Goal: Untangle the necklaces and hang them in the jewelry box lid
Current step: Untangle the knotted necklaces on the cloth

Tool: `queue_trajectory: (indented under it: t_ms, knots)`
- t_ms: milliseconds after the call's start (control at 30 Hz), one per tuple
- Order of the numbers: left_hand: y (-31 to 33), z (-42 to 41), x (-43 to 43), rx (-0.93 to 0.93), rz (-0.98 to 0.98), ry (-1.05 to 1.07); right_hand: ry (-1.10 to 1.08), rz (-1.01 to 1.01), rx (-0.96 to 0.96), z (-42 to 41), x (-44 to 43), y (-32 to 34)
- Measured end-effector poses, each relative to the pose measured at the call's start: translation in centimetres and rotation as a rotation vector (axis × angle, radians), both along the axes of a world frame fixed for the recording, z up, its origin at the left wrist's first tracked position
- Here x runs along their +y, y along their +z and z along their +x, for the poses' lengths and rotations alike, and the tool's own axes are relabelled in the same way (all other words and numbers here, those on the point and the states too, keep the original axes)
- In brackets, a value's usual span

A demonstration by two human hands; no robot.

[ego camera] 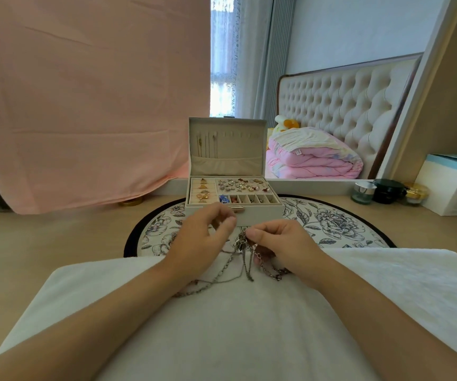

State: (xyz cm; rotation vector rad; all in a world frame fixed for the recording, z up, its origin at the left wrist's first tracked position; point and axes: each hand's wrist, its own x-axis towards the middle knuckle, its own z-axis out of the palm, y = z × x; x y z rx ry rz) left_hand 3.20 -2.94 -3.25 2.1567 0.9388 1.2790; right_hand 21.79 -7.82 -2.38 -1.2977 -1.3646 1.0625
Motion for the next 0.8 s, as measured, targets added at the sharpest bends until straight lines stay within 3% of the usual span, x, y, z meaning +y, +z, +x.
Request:
queue_trajectory:
  t_ms: [133, 267, 333, 400, 533, 633, 700, 800]
  knots:
    - [-0.5, 0.2, -0.7, 0.023, -0.05, -0.06, -0.027, 0.087, -0.047, 0.2, 0.2, 0.0]
    - [-0.7, 0.3, -0.1, 0.088, 0.001, -0.017, -0.167, 0.197, -0.441, 1.1, 0.5, -0.2]
    - [-0.8, 0.2, 0.0, 0.111, 0.021, -0.006, -0.16, 0.203, -0.494, 1.2, 0.4, -0.1]
    - [-0.7, 0.3, -0.2, 0.116, 0.038, 0.006, -0.112, 0.148, -0.368, 0.8, 0.2, 0.1]
    - [-0.8, 0.4, -0.3, 0.027, 0.079, -0.021, 0.01, -0.003, 0.133, 0.0, -0.2, 0.9]
    - [-0.9, 0.3, -0.2, -0.07, -0.012, -0.087, 0.026, -0.067, 0.334, 0.3, -0.4, 1.3]
    - [-0.8, 0.3, -0.3, -0.135, -0.171, -0.159, 0.013, -0.115, 0.307, 0.6, -0.6, 1.5]
    - [-1.0, 0.6, -0.9, -0.178, -0.35, -0.285, -0.064, -0.05, 0.057, 1.0, -0.7, 1.7]
